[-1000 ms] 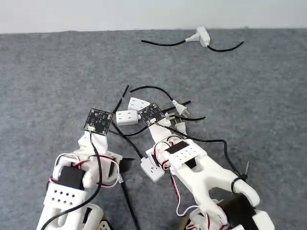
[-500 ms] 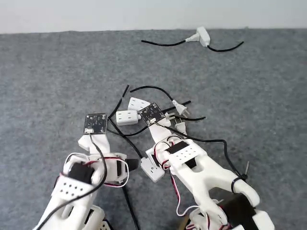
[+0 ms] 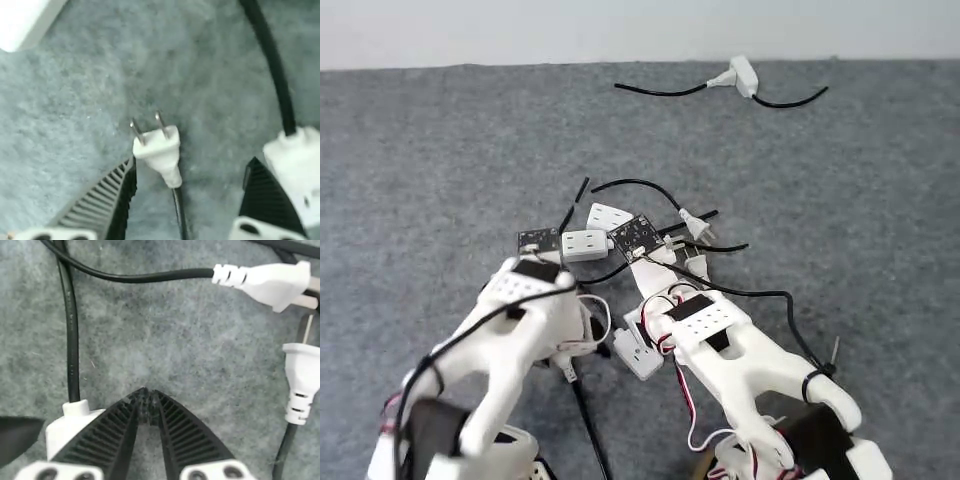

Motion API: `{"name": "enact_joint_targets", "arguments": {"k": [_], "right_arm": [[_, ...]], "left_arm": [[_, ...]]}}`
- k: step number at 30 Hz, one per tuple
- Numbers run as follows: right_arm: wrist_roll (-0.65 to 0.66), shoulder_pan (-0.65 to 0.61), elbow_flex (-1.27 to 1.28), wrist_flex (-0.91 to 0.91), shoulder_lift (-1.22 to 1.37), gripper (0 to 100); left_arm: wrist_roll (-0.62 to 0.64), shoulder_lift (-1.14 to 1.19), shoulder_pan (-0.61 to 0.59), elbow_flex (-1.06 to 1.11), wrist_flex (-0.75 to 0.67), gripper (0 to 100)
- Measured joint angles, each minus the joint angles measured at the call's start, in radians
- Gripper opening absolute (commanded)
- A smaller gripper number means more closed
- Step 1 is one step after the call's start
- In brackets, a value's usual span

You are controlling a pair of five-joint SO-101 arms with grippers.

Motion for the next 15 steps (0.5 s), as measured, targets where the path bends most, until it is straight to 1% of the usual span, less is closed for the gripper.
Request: {"name": "enact_joint_targets", "arguments": {"k": [5,10,15], "right_arm": [[0.000,0.000,0.000,0.000,0.000,0.9],[0.000,0.000,0.000,0.000,0.000,0.9],[0.000,0.000,0.000,0.000,0.000,0.9]], "left_arm": [[0.043,0.141,0.000,-0.091,0.006,32],[0.052,0.216,-0.003,-0.147,0.017,32],[0.052,0.301,-0.078,-0.221,0.041,32]]}}
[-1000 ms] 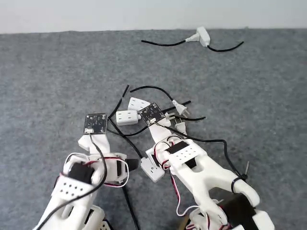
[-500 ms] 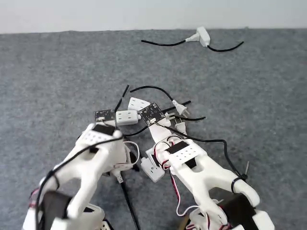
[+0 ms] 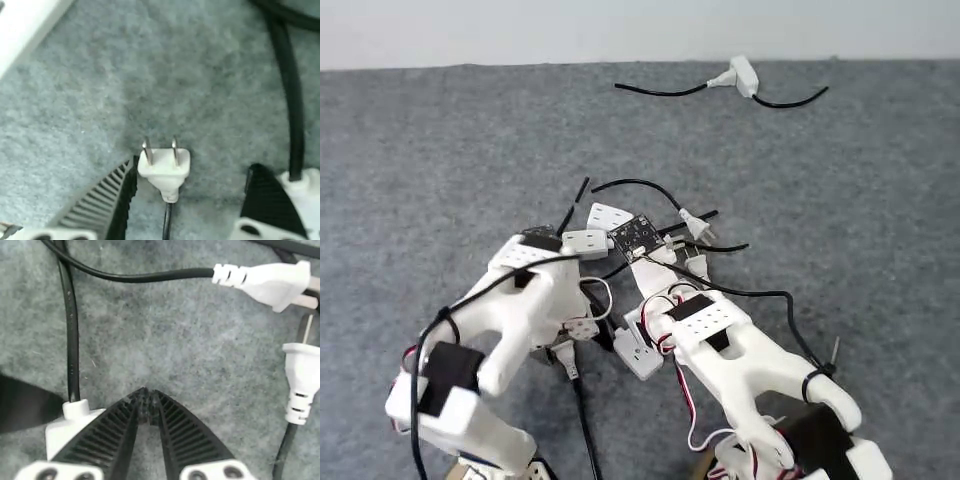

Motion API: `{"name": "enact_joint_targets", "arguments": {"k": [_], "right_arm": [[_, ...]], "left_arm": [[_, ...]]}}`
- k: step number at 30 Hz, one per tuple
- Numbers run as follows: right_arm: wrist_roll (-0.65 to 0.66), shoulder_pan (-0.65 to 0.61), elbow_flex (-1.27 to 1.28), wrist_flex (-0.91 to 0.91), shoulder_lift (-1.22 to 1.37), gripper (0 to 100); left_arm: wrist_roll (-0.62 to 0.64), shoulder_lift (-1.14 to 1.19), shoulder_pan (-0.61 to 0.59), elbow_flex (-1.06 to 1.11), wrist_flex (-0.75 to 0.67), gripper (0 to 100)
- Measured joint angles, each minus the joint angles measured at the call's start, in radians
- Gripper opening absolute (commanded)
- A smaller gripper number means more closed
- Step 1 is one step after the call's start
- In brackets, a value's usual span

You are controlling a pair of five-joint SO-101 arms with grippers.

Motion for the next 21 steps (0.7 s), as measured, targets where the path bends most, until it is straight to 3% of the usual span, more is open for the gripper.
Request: {"name": "enact_joint_targets", "arguments": {"k": [6,10,13,16,21], "right_arm": [[0.000,0.000,0.000,-0.009,0.000,0.9],[0.000,0.000,0.000,-0.009,0.000,0.9],[0.000,0.000,0.000,-0.009,0.000,0.9],[0.000,0.000,0.000,-0.009,0.000,0.9],[0.000,0.000,0.000,-0.009,0.000,0.9]], "left_arm": [[-0.071,0.110,-0.032,-0.081,0.008,32],[-0.072,0.153,-0.032,-0.155,0.098,30],[-0.072,0.189,-0.032,-0.215,0.166,20],[-0.072,0.215,-0.018,-0.272,0.204,2],[-0.072,0.245,-0.012,-0.334,0.215,1]]}}
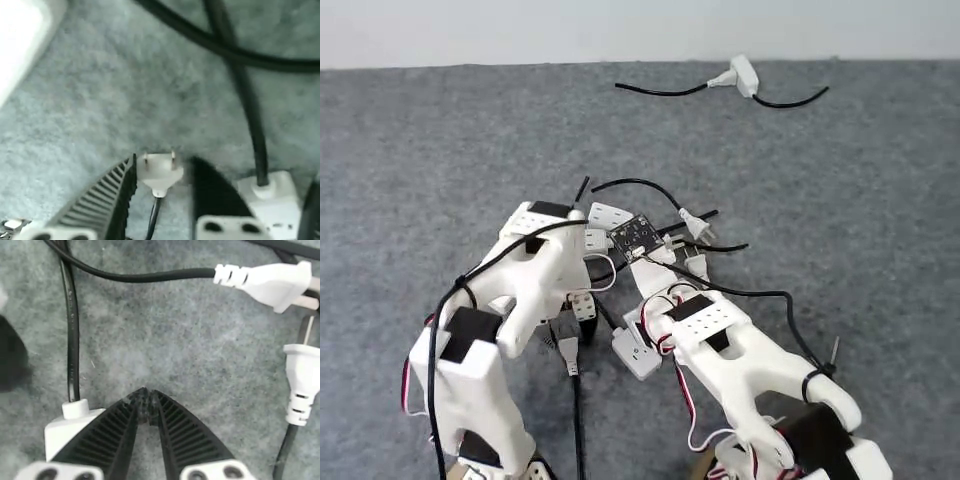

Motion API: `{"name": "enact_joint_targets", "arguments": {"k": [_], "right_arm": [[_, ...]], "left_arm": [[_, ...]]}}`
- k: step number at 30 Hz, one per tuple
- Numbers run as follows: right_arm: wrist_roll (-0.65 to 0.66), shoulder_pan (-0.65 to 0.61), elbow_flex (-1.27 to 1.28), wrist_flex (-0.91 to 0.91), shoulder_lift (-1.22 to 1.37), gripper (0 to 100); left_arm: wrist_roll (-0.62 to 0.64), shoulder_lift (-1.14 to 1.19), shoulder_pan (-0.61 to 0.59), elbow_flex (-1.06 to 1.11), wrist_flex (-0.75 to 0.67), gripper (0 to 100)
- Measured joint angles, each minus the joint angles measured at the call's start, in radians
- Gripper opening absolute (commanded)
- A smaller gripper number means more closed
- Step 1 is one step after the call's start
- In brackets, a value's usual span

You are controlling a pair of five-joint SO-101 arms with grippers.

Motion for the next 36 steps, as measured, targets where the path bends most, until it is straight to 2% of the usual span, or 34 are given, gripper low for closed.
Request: {"name": "enact_joint_targets", "arguments": {"k": [7,22,33,36], "right_arm": [[0.000,0.000,0.000,0.000,0.000,0.9],[0.000,0.000,0.002,0.000,0.000,0.9],[0.000,0.000,0.002,0.000,0.000,0.9],[0.000,0.000,0.002,0.000,0.000,0.9]], "left_arm": [[0.002,0.058,-0.009,-0.071,0.095,1],[0.002,0.064,-0.089,-0.141,0.124,1],[0.002,-0.318,-0.087,-0.213,0.110,1],[-0.080,-0.410,-0.089,-0.215,0.069,1]]}}
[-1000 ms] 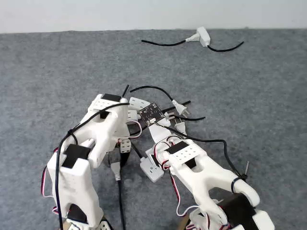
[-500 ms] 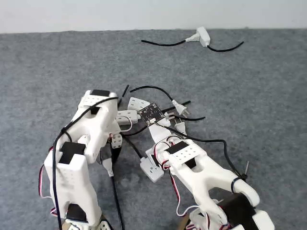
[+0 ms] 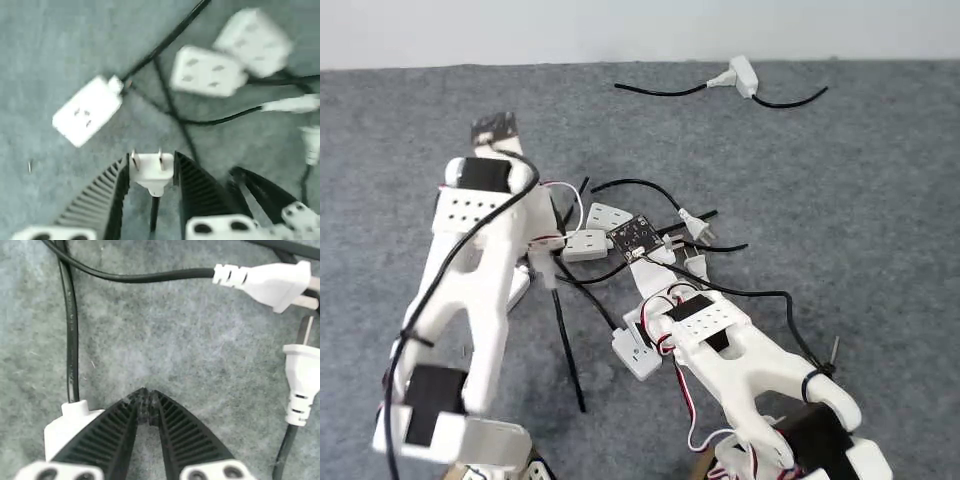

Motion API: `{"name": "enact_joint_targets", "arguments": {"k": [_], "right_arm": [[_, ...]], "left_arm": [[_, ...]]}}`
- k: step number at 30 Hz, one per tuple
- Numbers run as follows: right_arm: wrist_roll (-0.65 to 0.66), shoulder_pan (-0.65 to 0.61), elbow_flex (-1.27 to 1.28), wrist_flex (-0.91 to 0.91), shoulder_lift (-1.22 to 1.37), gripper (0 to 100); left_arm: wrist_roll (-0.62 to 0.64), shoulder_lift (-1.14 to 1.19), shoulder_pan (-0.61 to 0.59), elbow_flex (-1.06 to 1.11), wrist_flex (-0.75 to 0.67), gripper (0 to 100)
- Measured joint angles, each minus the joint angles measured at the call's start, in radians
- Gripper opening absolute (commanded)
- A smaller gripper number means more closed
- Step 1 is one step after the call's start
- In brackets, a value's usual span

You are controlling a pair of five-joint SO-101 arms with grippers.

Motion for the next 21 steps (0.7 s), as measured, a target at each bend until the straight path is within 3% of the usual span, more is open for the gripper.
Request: {"name": "enact_joint_targets", "arguments": {"k": [5,21], "right_arm": [[0.000,0.000,0.000,0.000,0.000,0.9],[0.000,0.000,0.000,0.000,0.000,0.9]], "left_arm": [[-0.261,-0.106,0.002,0.000,-0.037,1],[-0.620,-0.385,0.002,0.084,-0.069,1]]}}
